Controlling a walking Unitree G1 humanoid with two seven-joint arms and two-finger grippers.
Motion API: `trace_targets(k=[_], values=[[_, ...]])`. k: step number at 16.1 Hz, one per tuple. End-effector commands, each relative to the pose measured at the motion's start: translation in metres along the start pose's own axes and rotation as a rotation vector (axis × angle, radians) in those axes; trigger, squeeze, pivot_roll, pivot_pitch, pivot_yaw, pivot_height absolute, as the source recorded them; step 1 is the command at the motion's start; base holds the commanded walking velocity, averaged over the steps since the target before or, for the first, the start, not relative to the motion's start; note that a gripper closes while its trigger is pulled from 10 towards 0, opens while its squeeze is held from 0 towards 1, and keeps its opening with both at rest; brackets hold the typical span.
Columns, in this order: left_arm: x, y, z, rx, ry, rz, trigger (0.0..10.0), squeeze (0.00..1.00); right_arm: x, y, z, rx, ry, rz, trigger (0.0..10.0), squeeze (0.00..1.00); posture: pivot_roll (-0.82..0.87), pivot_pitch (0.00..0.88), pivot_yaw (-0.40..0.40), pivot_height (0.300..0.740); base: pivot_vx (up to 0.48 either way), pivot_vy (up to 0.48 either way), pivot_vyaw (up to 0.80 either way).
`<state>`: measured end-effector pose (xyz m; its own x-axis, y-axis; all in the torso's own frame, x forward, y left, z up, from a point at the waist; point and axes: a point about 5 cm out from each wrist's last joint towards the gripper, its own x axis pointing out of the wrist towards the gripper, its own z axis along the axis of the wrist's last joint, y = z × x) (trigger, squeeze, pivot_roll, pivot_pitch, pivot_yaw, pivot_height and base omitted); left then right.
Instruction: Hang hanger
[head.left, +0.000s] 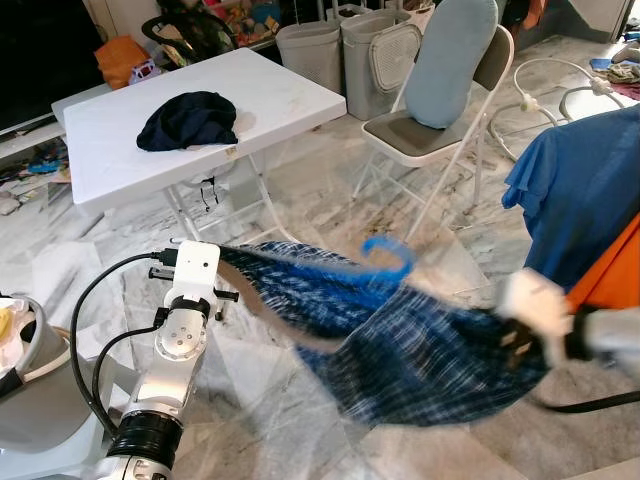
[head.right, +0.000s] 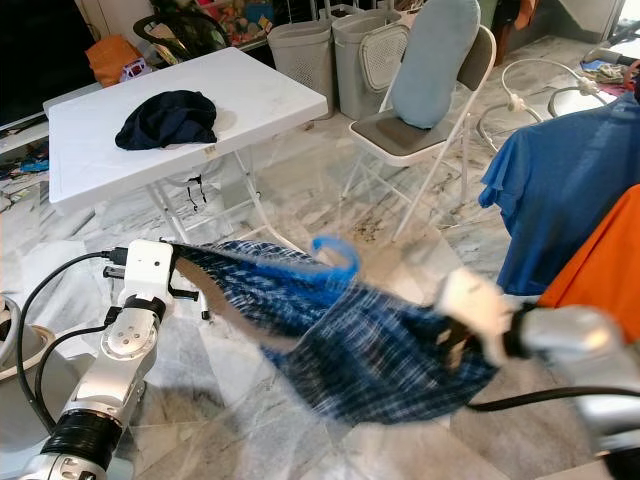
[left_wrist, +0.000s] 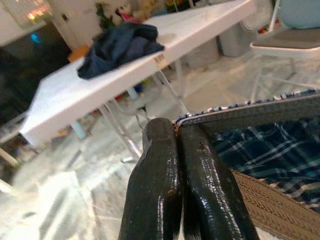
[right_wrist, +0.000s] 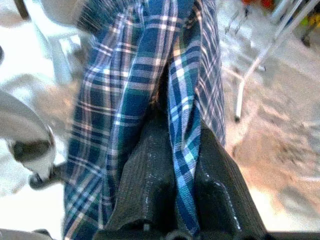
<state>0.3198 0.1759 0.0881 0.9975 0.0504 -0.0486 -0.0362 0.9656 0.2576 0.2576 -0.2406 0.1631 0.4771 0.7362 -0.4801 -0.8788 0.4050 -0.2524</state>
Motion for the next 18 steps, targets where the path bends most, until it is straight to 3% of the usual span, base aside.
trace_targets(k=[1,6,8,10,12,13,14,15,18], values=[[0.0,0.01,-0.009,-0.028,0.052,0.034,0.0,0.0,-0.009,-0.005,0.013,-0.022,-0.048,0.016,10.0,0.0,-0.17,0.0,0.144,0.74,0.0,0.0,0.0],[0.001,0.0,-0.013,-0.083,0.086,-0.006,0.0,0.0,-0.019,-0.006,0.032,-0.005,-0.157,0.073,10.0,0.0,-0.17,0.0,0.147,0.74,0.0,0.0,0.0],[0.002,0.003,-0.015,-0.112,0.098,0.006,0.0,0.0,-0.021,0.0,0.029,-0.014,-0.136,0.117,10.0,0.0,-0.16,0.0,0.147,0.74,0.0,0.0,0.0],[0.002,0.001,-0.016,-0.145,0.11,-0.015,0.0,0.0,-0.018,-0.008,0.032,0.006,-0.176,0.045,10.0,0.0,-0.16,0.0,0.147,0.74,0.0,0.0,0.0],[-0.002,-0.018,-0.016,-0.176,0.111,-0.115,0.0,0.0,-0.003,-0.015,0.037,0.01,-0.209,-0.055,10.0,0.0,-0.16,0.0,0.147,0.74,0.0,0.0,0.0],[-0.007,-0.031,-0.014,-0.182,0.097,-0.189,6.3,0.0,0.005,-0.017,0.037,0.004,-0.214,-0.098,10.0,0.0,-0.16,0.0,0.147,0.74,0.0,0.0,0.0],[-0.014,-0.048,-0.01,-0.209,0.073,-0.304,10.0,1.0,0.015,-0.019,0.038,-0.008,-0.223,-0.144,10.0,0.0,-0.16,0.0,0.148,0.74,0.0,0.0,0.0],[-0.02,-0.062,-0.007,-0.236,0.057,-0.394,10.0,1.0,0.023,-0.02,0.038,-0.008,-0.226,-0.164,10.0,0.0,-0.15,0.0,0.146,0.74,0.0,0.0,0.0],[-0.035,-0.082,-0.006,-0.09,0.009,-0.539,10.0,1.0,0.049,-0.013,0.033,-0.041,-0.156,-0.125,10.0,0.0,-0.14,0.0,0.139,0.74,0.0,0.0,0.0]])
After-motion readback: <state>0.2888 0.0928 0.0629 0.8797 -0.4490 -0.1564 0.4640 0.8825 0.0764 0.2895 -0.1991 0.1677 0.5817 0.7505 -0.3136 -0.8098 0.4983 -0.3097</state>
